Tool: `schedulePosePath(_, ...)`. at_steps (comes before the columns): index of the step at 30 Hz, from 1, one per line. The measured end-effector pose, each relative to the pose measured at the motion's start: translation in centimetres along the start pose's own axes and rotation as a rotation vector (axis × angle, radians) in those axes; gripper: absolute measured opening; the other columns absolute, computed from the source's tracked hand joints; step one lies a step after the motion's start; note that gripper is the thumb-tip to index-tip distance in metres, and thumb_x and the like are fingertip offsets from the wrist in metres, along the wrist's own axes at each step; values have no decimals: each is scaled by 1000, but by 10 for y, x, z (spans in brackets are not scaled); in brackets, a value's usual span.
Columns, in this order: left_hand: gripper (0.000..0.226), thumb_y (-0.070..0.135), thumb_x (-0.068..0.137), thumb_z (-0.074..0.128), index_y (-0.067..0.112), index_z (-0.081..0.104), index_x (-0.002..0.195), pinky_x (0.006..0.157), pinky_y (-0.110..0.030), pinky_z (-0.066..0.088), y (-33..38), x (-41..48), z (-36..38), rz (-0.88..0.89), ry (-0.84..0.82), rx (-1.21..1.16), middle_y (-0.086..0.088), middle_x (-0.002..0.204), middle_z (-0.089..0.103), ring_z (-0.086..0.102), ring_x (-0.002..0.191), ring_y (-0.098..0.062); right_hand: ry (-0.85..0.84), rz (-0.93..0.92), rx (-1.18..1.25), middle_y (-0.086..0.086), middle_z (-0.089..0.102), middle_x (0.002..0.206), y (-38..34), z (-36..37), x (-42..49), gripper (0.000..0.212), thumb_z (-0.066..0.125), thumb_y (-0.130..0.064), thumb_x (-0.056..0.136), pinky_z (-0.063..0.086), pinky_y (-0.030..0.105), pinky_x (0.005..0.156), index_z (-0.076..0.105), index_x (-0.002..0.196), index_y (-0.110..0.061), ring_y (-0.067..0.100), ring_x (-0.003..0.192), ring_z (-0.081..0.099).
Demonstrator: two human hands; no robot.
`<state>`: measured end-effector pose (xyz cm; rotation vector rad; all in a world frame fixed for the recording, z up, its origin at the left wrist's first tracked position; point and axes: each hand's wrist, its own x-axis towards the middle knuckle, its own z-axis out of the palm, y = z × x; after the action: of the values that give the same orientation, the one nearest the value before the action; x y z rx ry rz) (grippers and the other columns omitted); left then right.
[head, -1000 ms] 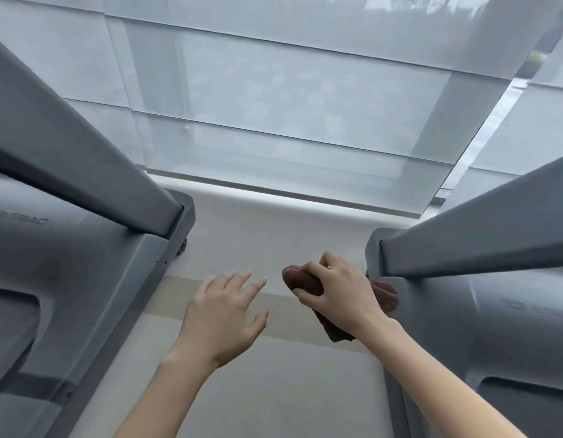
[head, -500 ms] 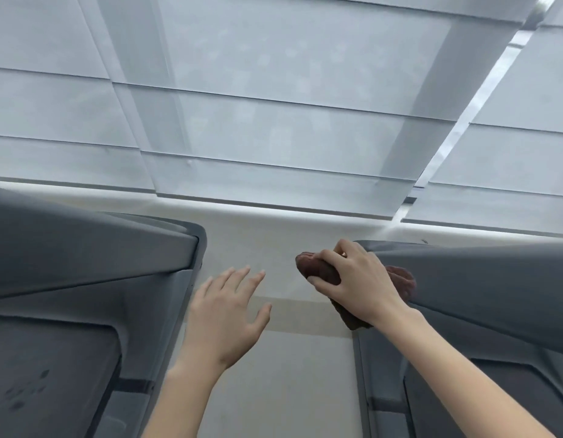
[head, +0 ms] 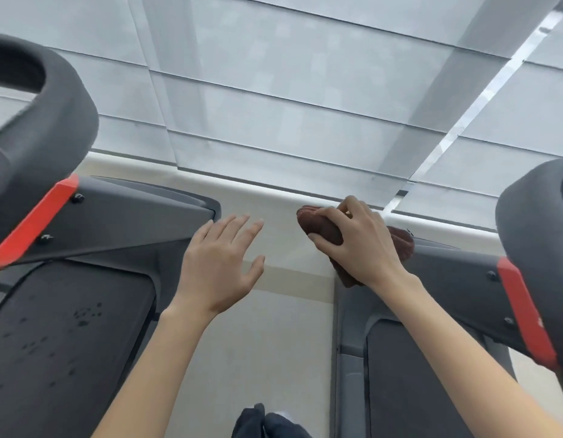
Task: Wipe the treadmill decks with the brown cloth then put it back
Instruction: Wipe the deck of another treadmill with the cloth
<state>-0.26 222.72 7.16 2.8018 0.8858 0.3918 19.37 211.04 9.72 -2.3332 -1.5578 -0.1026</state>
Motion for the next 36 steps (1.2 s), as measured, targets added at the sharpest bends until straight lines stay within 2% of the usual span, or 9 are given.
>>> schedulePosePath(5,53,38,86,42,18,52,133,106,-48,36,9,-41,-17,-36,130,38,-8,139,50,44,130,-26,106,-40,56,6,51,89,-10,-7,-24,31,70,-35,81,45,39,73,67,106,-17,26,81,50)
schedulePosePath(8,52,38,87,43,18,51,134,106,-49,35,15,-66,-17,-81,140,83,-9,139,49,44,130,-27,99,-93,98,9,54,90,-15,-1,-43,33,74,-31,79,46,41,73,68,106,-14,29,79,52)
schedulePosePath(15,53,39,87,41,18,51,135,107,-47,34,42,-132,-6,-304,76,124,-8,139,49,43,131,-26,-4,-286,234,6,56,87,-25,20,-86,34,68,-36,78,41,32,68,70,104,-16,22,72,50)
schedulePosePath(24,50,35,86,45,17,55,131,110,-43,30,96,-228,13,-669,84,190,-8,137,52,44,130,-25,-273,-518,394,-1,53,87,-38,46,-124,32,66,-38,76,43,32,72,68,104,-21,23,76,53)
schedulePosePath(36,52,37,87,39,17,51,134,110,-45,30,157,-335,14,-1115,159,174,-8,139,49,41,132,-26,-477,-819,491,-4,53,88,-91,52,-169,33,65,-38,75,46,33,74,68,105,-23,22,80,55)
